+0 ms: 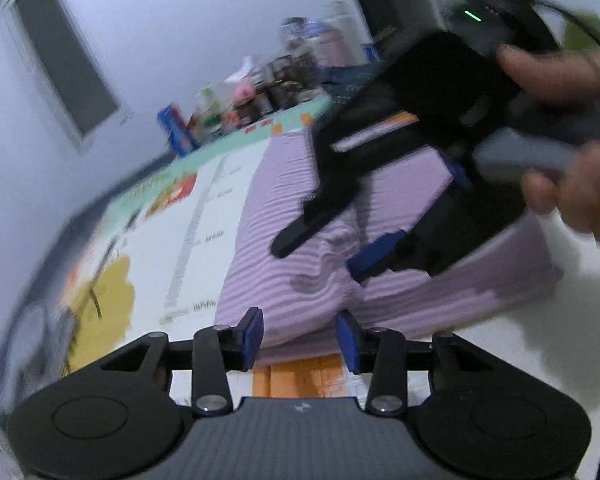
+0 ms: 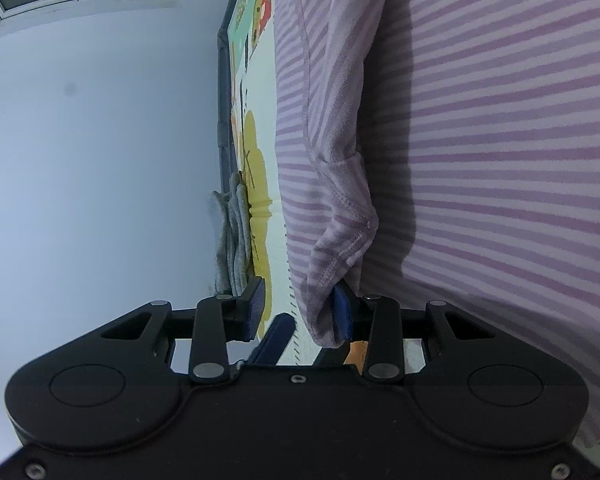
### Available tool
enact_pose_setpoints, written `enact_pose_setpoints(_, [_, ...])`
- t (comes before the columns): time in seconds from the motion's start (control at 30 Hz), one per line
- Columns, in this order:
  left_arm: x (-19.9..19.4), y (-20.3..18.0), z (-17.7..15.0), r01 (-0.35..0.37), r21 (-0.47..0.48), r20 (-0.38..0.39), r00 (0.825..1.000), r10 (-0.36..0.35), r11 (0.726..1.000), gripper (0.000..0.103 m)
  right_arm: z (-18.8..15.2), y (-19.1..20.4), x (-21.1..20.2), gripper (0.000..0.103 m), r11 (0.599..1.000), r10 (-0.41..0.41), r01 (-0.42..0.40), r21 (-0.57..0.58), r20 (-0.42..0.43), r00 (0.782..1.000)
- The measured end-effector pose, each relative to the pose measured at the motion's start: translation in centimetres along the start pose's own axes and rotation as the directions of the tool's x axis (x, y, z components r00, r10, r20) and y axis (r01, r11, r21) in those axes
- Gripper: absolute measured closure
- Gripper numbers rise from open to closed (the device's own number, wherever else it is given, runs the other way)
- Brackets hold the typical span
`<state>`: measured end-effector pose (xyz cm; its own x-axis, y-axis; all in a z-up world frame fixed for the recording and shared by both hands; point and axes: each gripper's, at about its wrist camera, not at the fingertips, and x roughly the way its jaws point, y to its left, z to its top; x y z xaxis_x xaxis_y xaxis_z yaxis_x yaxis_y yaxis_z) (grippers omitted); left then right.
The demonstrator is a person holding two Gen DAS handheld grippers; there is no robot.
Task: Fold clothes
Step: 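Lay the folded edge down with both grippers and open them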
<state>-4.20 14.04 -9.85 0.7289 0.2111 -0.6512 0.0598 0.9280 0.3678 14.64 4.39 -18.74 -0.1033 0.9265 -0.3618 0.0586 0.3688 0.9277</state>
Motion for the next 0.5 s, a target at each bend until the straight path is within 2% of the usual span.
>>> enact_pose_setpoints(0.1, [0.4,-0.5,0.2,0.006,0.033,-0.002,1.000,-0.006,0.999,0.062,0.1,0.1,-0.4,0.067,1.000,-0.006,0.006,0.000,-0.002,1.000])
enact_pose_setpoints(0.13, [0.6,-0.6,0.2,0.007,0.044,-0.003,1.000,-0.007,0.999,0.073,0.5,0.0,-1.4,0.067,1.000,-0.007,0.007,-0.001,-0.002,1.000])
enact_pose_setpoints(0.23, [1.0,-1.1,0.4,0.013,0.078,-0.005,1.000,-0.013,0.997,0.091,0.1,-0.1,-2.3,0.067,1.000,-0.010,0.010,-0.006,-0.002,1.000])
enact_pose_setpoints(0.3, [1.3,-1.4,0.5,0.017,0.100,-0.007,1.000,-0.016,0.995,0.096,0.1,0.1,-2.5,0.067,1.000,-0.020,0.020,-0.013,0.002,1.000])
enact_pose_setpoints(0.4, [1.6,-1.7,0.6,0.022,0.126,-0.004,1.000,-0.022,0.992,0.098,0.3,0.8,-3.1,0.067,0.997,-0.059,0.059,-0.046,0.021,0.998])
enact_pose_setpoints(0.43, [1.6,-1.6,0.6,0.026,0.125,0.000,1.000,-0.026,0.992,0.098,0.4,1.2,-3.5,0.064,0.995,-0.072,0.074,-0.062,0.033,0.997])
enact_pose_setpoints(0.5, [1.5,-1.4,0.5,0.034,0.123,0.006,0.999,-0.035,0.992,0.098,0.6,1.9,-4.7,0.048,0.991,-0.092,0.098,-0.086,0.077,0.993])
